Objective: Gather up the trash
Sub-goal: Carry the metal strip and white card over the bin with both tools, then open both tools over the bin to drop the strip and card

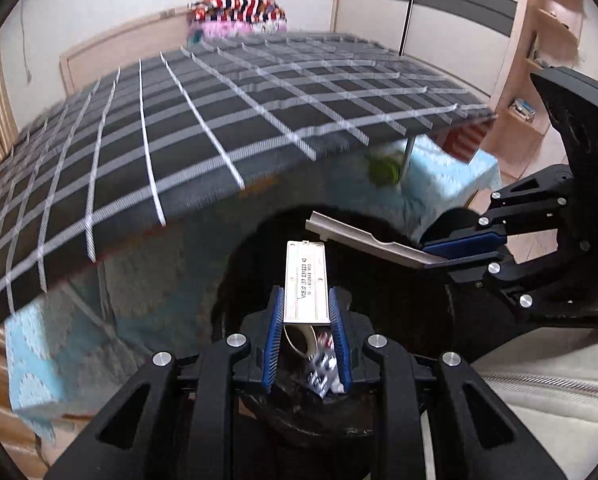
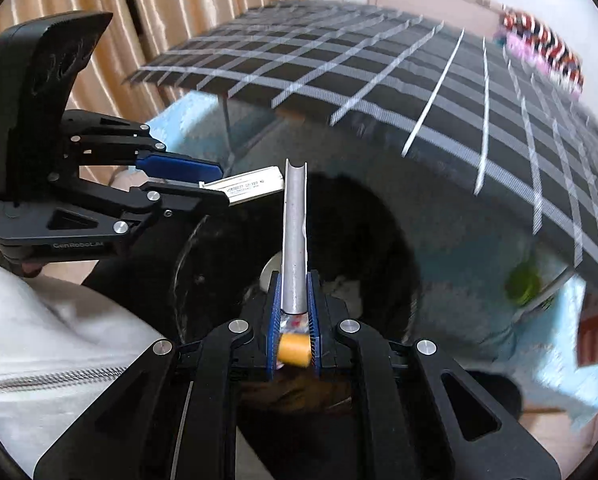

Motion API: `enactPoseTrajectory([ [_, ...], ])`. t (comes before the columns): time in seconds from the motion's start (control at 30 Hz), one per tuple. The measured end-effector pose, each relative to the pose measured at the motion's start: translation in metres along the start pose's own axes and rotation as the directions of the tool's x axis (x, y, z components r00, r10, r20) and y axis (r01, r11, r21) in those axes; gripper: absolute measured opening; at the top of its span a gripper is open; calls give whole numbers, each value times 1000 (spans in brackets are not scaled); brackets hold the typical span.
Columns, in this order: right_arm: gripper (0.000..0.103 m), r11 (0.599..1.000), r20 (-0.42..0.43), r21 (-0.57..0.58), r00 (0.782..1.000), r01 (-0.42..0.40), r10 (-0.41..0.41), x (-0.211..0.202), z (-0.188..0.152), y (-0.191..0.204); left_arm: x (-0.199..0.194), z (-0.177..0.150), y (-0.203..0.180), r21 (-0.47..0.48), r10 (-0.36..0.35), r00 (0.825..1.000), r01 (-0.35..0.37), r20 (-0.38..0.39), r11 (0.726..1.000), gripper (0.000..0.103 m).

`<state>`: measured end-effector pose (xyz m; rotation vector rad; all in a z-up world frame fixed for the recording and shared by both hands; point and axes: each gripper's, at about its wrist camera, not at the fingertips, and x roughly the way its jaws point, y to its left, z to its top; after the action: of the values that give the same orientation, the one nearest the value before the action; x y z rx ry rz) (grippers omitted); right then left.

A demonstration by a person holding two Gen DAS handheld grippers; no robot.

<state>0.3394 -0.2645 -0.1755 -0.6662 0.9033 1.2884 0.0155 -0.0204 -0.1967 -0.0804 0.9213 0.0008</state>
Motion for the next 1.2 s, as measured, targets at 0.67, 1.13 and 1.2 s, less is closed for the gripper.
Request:
enactPoseTrajectory([
  [0.67,13,996,-154,80,987,-30,42,68,-17,-9,90,-23,-9,-31,-36,972,30,-232,999,23],
  [1.13,23,992,-169,123,984,-37,58,75,-23,-13,94,-26,-3,-75,-46,967,29,-250,997,23],
  [1.2,26,991,-164,127,985,-34,55,73,-23,-13,92,-25,-3,-84,-50,968,31,-246,996,24],
])
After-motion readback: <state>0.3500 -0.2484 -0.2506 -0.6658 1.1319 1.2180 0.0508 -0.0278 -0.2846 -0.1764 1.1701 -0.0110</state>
